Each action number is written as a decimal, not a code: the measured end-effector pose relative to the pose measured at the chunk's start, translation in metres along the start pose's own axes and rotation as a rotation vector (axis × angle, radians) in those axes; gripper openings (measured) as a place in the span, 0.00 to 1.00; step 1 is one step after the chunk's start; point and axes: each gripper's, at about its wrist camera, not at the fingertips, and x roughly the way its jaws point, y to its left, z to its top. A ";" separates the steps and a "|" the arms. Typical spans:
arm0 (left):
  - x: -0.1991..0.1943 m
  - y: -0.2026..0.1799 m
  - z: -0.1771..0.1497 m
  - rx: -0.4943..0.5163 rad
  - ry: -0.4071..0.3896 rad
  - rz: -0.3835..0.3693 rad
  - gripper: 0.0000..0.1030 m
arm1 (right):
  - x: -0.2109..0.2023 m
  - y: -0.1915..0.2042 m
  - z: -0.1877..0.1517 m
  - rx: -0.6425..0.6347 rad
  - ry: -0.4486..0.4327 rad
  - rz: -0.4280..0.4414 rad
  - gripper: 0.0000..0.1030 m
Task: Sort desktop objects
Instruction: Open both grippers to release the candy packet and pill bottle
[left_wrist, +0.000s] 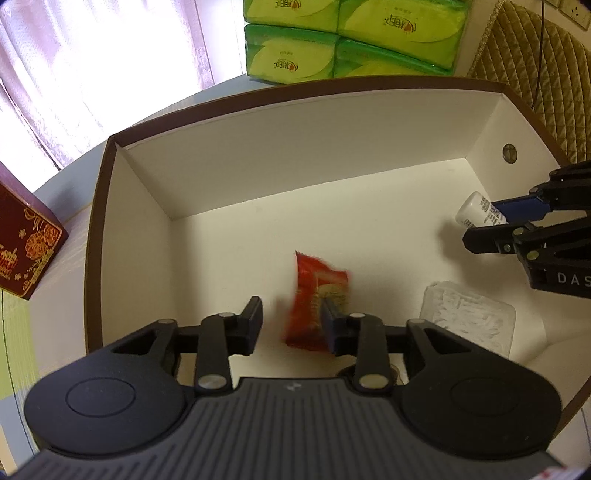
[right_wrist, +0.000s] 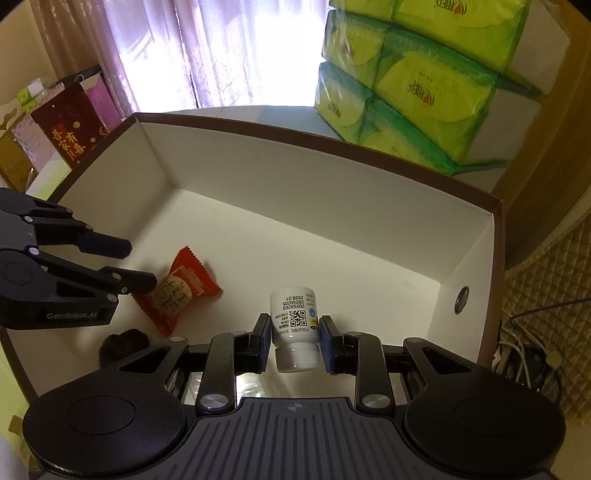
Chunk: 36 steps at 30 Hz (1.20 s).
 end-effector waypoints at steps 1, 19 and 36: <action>0.000 -0.001 0.000 0.007 -0.002 0.004 0.34 | 0.001 0.000 0.000 -0.002 0.001 -0.003 0.24; -0.016 0.004 -0.005 0.007 -0.047 -0.009 0.55 | -0.016 0.002 -0.006 -0.026 -0.110 -0.035 0.69; -0.078 0.004 -0.032 -0.040 -0.173 0.054 0.79 | -0.076 0.021 -0.035 0.024 -0.209 -0.027 0.98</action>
